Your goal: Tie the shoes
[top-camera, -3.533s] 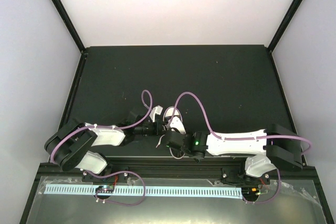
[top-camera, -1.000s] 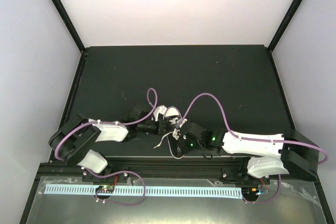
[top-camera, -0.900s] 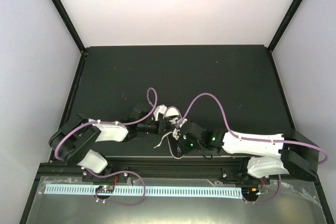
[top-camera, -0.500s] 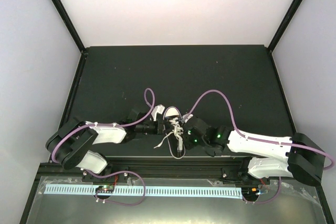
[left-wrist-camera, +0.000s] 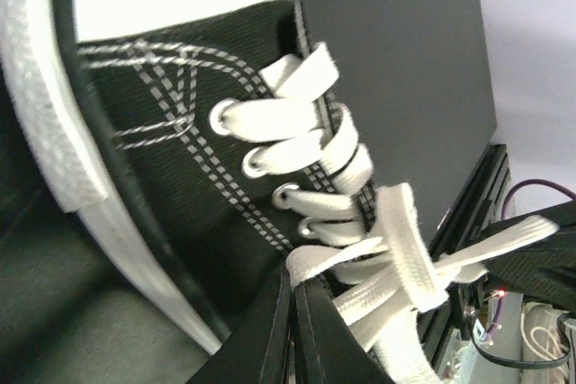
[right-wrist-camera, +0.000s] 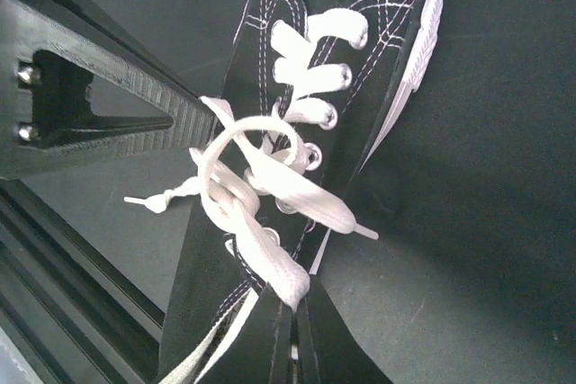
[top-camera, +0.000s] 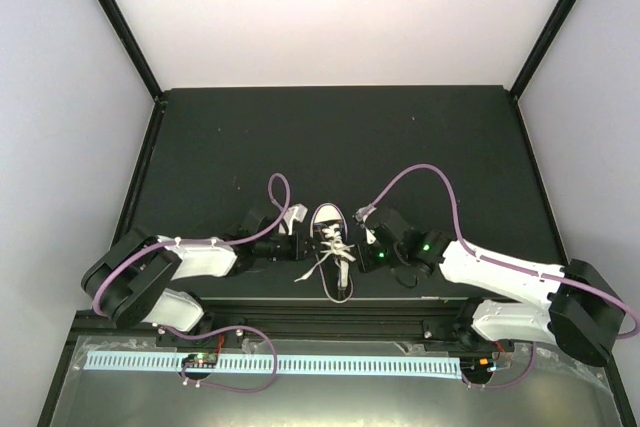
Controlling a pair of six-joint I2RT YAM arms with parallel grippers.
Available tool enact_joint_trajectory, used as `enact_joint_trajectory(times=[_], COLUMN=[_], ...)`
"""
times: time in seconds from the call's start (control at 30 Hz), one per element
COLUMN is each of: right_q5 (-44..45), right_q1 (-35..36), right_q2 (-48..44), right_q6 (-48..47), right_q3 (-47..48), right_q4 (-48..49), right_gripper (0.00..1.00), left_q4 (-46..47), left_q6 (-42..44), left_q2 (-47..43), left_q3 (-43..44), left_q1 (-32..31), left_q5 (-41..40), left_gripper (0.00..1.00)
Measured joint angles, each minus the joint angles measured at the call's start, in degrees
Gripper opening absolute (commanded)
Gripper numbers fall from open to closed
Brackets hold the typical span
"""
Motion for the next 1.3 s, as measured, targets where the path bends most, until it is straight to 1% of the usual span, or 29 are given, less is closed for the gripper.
enact_joint_trajectory(times=[0.17,0.43,0.5,0.53,0.57,0.63,0.7,0.77,0.83,0.93,1.0,1.1,1.13,1.23,1.3], right_q5=[-2.3,-3.7,-4.0,-4.4,-4.6,-5.4,-6.0,-6.6,-7.0,-7.6,-8.0,-8.6,-8.8,-9.5,-9.9], right_q1=[-2.3,-4.5,-4.8,-4.9,-5.0,-5.0,-5.0,-5.0,-5.0,-5.0,-5.0,-5.2,-5.3,-6.0,-6.6], right_q2=[-0.2,-0.2,-0.2,-0.2,-0.1,0.6,1.4,2.1,3.1,5.4,7.0,10.2,11.1,14.5,16.3], right_q6=[0.1,0.9,0.9,0.9,0.9,0.4,-0.3,-0.9,-1.8,-2.7,-3.2,-3.7,-3.7,-4.1,-4.5], right_q3=[0.0,0.0,0.0,0.1,0.2,1.3,2.7,4.0,5.4,7.8,9.1,11.0,11.4,12.5,13.0], right_q4=[0.0,0.0,0.0,-0.1,-0.2,-0.6,-0.9,-1.1,-1.7,-2.9,-3.2,-3.1,-3.0,-2.1,-1.7], right_gripper=[0.02,0.02,0.01,0.01,0.02,0.02,0.02,0.02,0.02,0.02,0.03,0.05,0.07,0.19,0.31], left_q4=[-1.0,-3.5,-4.1,-4.4,-4.7,-6.3,-10.1,-14.2,-17.0,-16.8,-15.6,-15.1,-15.0,-14.7,-14.3], left_q6=[0.0,0.9,1.6,2.2,3.0,5.4,8.3,12.0,16.0,21.4,24.4,27.6,28.3,29.5,29.8], left_q2=[-0.1,-1.7,-2.2,-2.4,-2.7,-3.4,-5.0,-7.7,-10.9,-14.4,-15.3,-14.2,-13.5,-11.6,-11.0], left_q3=[-1.0,-2.1,-2.3,-2.3,-2.3,-2.1,-1.1,0.7,2.9,5.1,5.3,5.3,5.3,5.3,5.3], left_q1=[0.4,1.5,1.7,1.8,1.9,1.8,1.8,1.8,1.3,0.2,-0.9,-2.2,-2.6,-3.5,-3.9], left_q5=[-1.0,-2.4,-2.6,-2.6,-2.6,-2.7,-3.6,-5.3,-7.0,-7.8,-7.4,-6.7,-6.6,-6.4,-6.4], left_gripper=[0.02,0.02,0.04,0.09,0.16,0.37,0.54,0.6,0.62,0.62,0.61,0.61,0.6,0.61,0.61])
